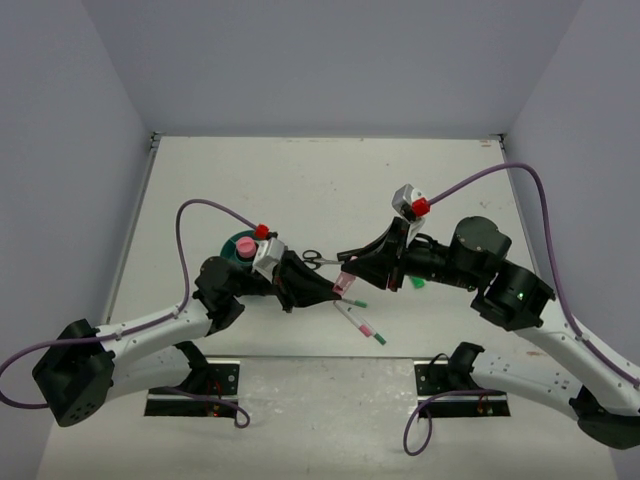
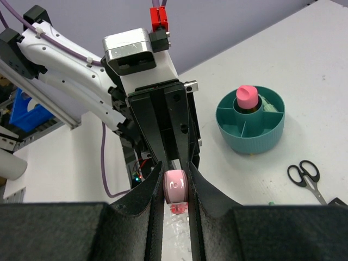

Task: Sort the stationery into containers
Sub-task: Close the pen cap on the pen.

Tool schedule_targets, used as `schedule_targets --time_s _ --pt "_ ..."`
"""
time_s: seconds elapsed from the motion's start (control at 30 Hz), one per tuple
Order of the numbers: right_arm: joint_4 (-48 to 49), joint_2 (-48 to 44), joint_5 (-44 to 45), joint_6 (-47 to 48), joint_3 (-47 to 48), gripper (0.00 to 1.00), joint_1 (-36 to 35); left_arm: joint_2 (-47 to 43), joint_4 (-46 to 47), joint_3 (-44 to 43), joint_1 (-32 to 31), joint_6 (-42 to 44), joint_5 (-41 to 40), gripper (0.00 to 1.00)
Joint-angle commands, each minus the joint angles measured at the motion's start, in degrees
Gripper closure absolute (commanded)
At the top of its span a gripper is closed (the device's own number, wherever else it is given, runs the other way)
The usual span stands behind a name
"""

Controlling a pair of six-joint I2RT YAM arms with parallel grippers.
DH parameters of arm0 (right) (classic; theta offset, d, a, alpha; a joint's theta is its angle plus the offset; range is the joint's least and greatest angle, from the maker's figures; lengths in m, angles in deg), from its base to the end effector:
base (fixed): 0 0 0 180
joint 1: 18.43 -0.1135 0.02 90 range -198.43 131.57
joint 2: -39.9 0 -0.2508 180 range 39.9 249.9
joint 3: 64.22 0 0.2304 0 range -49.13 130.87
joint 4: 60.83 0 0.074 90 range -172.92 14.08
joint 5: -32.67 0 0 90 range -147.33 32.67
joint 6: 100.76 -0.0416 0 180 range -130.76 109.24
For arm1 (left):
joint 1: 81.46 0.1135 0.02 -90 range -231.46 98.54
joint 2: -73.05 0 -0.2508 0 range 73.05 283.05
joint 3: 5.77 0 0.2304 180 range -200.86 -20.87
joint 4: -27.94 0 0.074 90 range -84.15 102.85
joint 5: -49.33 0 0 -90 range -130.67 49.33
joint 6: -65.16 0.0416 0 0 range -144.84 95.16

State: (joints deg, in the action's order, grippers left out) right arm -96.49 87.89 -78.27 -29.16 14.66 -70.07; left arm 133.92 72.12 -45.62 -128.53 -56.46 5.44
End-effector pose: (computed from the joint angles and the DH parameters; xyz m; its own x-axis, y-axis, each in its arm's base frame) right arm 0.0891 0.1365 0.4088 -0.3499 0.0329 -0.9362 -0.8883 0.3056 0.3428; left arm 0.1194 -0.1724 0.2904 -0.2746 -0.2384 -0.9315 0.9570 -0.1620 -0.2407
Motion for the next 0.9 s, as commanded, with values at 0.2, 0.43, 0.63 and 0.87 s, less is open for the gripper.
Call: schedule_targets --time_s 0.2,0.43,0.63,0.87 --pt "-0.08 0.79 2.68 1.64 1.97 1.0 0.07 -0.73 0.17 -2.68 -0.39 -1.26 -1.69 1.0" --pt "3.83 -0.46 1.61 1.09 -2.32 1.0 0.05 -3.13 -4.9 -4.36 -0.48 -4.01 -7.33 1.0" --pt "7.8 -2.35 1.27 0.66 -5.76 1.0 0.11 -3.36 -5.26 -6.29 -0.39 -9.04 -8.31 1.0" --pt "9.58 -0.69 -2.21 -1.17 -8.32 1.0 -0.04 -6.01 -10.94 -8.11 -0.41 -8.51 -13.1 1.0"
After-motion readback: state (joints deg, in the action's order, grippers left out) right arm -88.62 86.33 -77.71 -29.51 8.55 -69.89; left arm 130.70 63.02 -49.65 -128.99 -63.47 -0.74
